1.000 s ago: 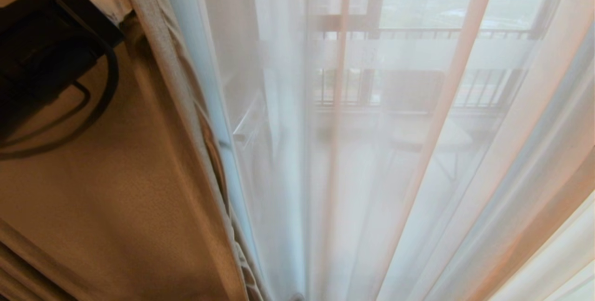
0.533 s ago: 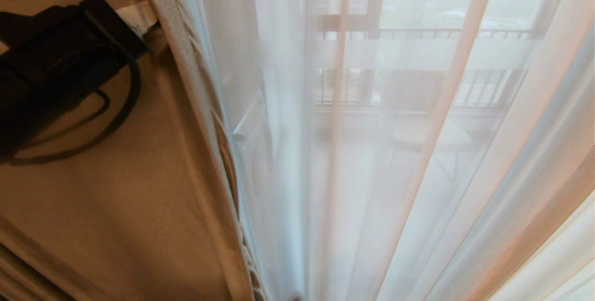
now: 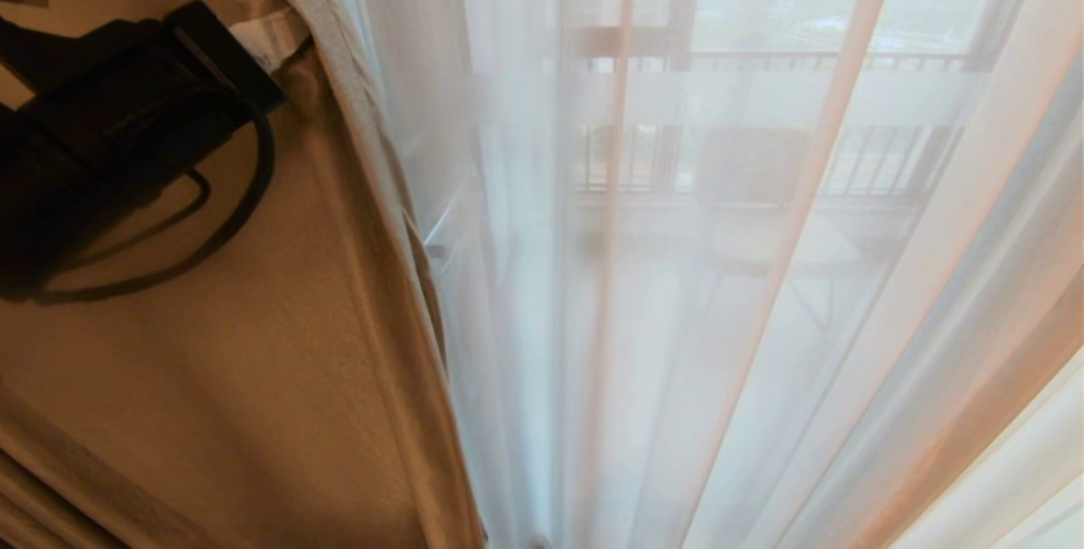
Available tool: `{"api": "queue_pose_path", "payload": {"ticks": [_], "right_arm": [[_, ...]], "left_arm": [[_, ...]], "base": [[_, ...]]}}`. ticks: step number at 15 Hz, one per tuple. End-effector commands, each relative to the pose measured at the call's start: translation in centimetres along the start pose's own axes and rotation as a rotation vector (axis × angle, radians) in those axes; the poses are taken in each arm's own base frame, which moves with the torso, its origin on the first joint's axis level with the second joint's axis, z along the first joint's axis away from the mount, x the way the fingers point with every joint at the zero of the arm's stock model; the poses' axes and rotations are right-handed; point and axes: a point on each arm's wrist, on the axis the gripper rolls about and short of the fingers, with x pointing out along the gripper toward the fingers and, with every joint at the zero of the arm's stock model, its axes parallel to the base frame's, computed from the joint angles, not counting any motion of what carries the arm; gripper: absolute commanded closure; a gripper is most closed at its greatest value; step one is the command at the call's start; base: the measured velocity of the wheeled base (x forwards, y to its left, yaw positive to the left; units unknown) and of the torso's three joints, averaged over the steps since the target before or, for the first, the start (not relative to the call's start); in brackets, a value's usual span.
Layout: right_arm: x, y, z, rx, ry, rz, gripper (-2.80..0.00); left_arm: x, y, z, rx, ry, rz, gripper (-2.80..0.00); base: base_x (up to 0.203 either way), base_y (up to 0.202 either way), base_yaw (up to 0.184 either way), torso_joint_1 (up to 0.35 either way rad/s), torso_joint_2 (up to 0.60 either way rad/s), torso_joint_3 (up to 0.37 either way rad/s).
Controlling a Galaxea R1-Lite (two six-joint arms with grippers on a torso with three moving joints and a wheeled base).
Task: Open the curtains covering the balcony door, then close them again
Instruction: Close the outer curtains on both sides
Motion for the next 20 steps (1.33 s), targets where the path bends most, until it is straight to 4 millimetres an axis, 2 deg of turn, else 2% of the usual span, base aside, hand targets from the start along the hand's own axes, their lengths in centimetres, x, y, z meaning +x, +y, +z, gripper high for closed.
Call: {"api": "queue_pose_path", "payload": {"ticks": [1, 10, 16, 17, 20], "right_arm": [[0.0, 0.0, 0.0, 0.000, -0.001, 0.000, 0.00], [0.0, 0.0, 0.0, 0.000, 0.000, 0.000, 0.00], [0.0, 0.0, 0.0, 0.000, 0.000, 0.000, 0.00], [0.0, 0.0, 0.0, 0.000, 0.000, 0.000, 0.00], [0.0, 0.0, 0.0, 0.000, 0.000, 0.000, 0.00]], "left_arm": [[-0.6, 0.0, 0.6, 0.020, -0.030, 0.028, 0.00], [-4.0, 4.4, 5.2, 0.201, -0.195, 0.305, 0.00], [-4.8, 5.3, 5.9, 0.229, -0.211, 0.362, 0.00], [-4.9, 5.2, 5.9, 0.228, -0.211, 0.362, -2.80], [-5.0, 5.1, 5.9, 0.228, -0.212, 0.362, -2.80]], "base": [[0.000, 0.000, 0.000, 0.000, 0.00, 0.000], [0.000, 0.000, 0.000, 0.000, 0.00, 0.000], [0.000, 0.000, 0.000, 0.000, 0.00, 0.000], [0.000, 0.000, 0.000, 0.000, 0.00, 0.000], [0.000, 0.000, 0.000, 0.000, 0.00, 0.000]]}}
